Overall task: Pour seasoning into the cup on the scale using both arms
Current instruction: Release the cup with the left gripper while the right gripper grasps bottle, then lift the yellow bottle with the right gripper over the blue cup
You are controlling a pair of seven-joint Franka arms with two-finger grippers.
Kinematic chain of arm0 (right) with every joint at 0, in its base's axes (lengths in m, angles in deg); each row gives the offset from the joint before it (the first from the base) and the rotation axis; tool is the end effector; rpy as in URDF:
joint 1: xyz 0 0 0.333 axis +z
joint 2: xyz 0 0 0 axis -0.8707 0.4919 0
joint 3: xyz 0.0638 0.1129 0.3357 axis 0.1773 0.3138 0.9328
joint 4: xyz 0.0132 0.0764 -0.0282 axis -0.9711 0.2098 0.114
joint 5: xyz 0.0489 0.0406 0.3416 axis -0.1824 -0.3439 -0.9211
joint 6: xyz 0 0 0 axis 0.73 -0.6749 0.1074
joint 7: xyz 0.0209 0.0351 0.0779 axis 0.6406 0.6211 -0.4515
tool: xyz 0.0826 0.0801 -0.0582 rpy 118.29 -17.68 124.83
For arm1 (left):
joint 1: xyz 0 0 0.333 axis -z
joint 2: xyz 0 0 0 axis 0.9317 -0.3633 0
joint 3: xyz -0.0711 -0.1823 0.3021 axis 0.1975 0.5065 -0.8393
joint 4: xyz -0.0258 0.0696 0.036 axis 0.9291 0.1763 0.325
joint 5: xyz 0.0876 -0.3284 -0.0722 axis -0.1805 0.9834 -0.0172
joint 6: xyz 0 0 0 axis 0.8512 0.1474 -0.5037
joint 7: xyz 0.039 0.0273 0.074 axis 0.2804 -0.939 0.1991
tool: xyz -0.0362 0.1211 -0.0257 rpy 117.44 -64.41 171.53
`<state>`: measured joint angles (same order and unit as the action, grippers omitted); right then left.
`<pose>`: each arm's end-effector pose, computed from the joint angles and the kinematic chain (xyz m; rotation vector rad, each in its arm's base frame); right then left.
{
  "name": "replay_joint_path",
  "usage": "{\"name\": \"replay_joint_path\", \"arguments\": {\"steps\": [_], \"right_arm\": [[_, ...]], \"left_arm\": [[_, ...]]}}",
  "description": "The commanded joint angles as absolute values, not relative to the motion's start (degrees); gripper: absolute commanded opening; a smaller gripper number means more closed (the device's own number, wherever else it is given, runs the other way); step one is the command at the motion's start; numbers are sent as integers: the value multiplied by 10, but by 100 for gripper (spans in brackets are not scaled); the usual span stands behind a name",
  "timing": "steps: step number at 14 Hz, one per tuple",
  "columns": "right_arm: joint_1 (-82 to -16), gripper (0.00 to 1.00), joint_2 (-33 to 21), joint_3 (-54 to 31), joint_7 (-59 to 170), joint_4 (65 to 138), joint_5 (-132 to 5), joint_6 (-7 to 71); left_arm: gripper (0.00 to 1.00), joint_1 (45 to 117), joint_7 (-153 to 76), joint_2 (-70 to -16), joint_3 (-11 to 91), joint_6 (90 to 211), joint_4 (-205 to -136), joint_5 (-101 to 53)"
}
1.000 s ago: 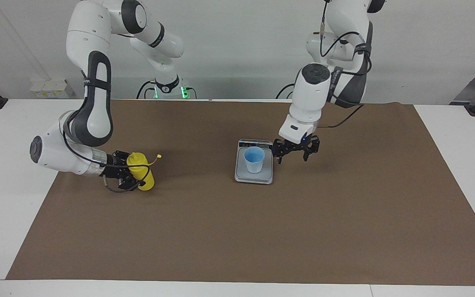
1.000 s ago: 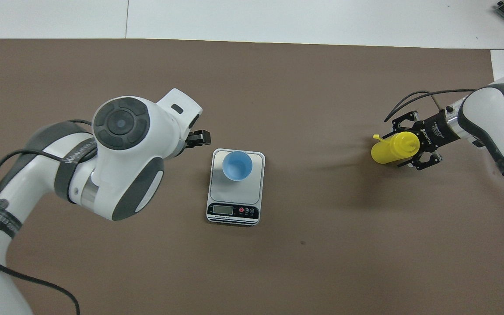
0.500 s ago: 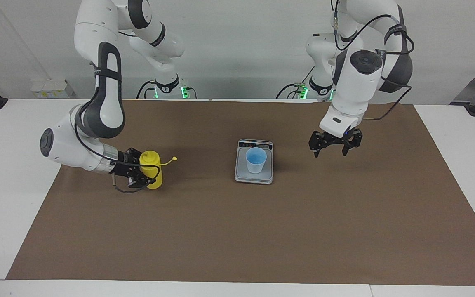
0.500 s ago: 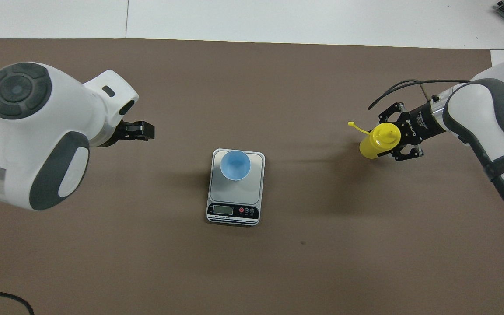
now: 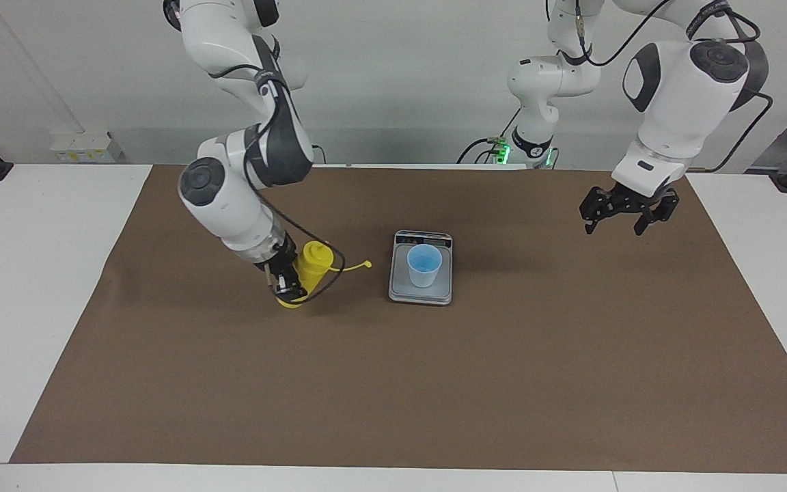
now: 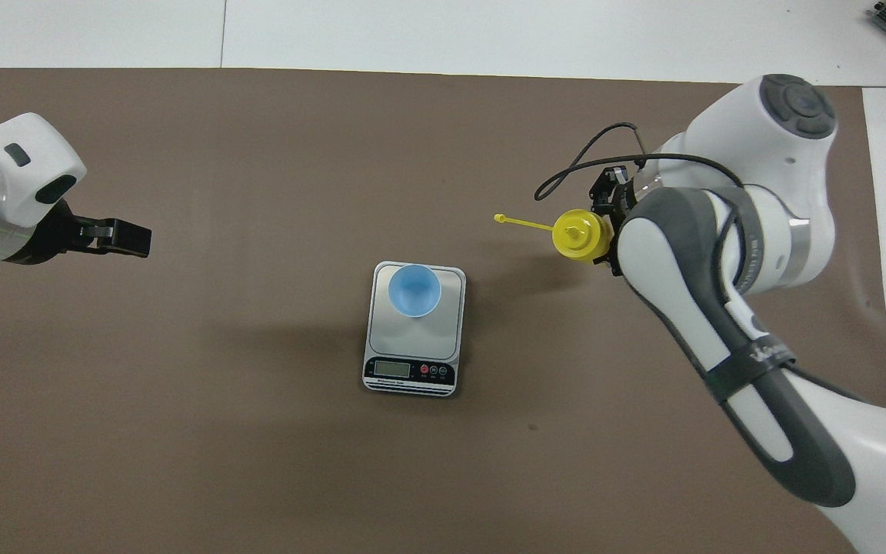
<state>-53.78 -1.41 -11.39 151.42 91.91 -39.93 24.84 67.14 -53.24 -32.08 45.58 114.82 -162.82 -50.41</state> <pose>0.6029 0.1497 0.4533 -2.4069 1.9254 0.2425 0.5129 -0.0640 0.5885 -3.1156 0.1857 -0.0617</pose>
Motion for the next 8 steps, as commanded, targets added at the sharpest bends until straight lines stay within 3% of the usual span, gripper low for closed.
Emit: {"name": "replay_joint_path", "arguments": {"steps": [1, 3, 8], "right_arm": [[-502, 0, -16, -116, 1560, 910, -325, 266], [-472, 0, -16, -116, 1609, 909, -274, 287], [-407, 0, -17, -115, 1699, 916, -96, 374]], "left_arm": [[100, 643, -597, -327, 460, 1045, -1543, -501], [100, 612, -613, -319, 461, 1032, -1538, -496], [100, 618, -605, -303, 464, 998, -1535, -501]]}}
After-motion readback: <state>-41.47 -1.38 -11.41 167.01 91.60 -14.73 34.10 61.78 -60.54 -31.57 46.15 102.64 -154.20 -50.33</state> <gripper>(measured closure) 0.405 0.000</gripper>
